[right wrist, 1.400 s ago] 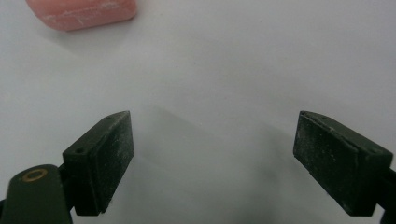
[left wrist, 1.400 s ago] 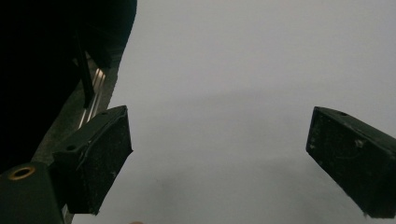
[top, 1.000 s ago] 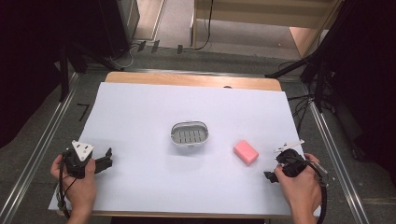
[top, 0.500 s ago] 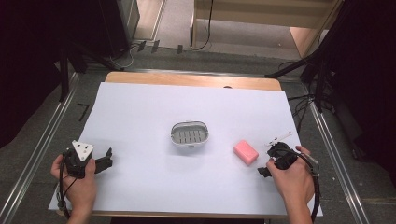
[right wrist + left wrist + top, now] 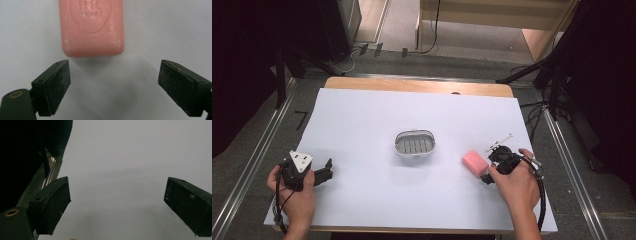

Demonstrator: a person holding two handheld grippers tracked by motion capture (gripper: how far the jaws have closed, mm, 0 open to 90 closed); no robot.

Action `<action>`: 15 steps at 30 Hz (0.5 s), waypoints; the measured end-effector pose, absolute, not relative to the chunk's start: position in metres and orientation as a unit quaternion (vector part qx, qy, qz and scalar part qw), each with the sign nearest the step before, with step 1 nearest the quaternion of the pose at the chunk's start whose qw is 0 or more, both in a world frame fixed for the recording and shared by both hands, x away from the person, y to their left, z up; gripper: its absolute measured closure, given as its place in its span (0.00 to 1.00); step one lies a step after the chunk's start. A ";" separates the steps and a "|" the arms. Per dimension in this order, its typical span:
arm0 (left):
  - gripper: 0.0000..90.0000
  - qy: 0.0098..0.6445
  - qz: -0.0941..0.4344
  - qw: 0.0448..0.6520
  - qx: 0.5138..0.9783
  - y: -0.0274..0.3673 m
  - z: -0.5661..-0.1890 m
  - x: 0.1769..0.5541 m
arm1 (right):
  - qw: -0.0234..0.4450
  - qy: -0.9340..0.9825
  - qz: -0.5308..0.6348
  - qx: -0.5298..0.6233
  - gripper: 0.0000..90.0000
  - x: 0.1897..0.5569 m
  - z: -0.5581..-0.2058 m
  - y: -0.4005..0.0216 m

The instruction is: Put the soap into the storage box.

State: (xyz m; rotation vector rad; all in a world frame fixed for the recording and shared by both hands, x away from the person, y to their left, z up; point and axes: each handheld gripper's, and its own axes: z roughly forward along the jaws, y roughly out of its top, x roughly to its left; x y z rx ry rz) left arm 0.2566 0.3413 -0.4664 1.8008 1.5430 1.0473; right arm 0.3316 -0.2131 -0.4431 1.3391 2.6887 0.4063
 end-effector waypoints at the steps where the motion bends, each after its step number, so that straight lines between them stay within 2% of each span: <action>1: 0.08 0.573 0.389 0.271 0.669 0.341 -0.466 0.257 | 0.055 0.887 0.133 0.439 0.13 0.333 -0.442 -0.212; 15: 0.08 0.574 0.386 0.270 0.669 0.342 -0.466 0.257 | 0.042 0.895 0.131 0.425 0.17 0.350 -0.440 -0.189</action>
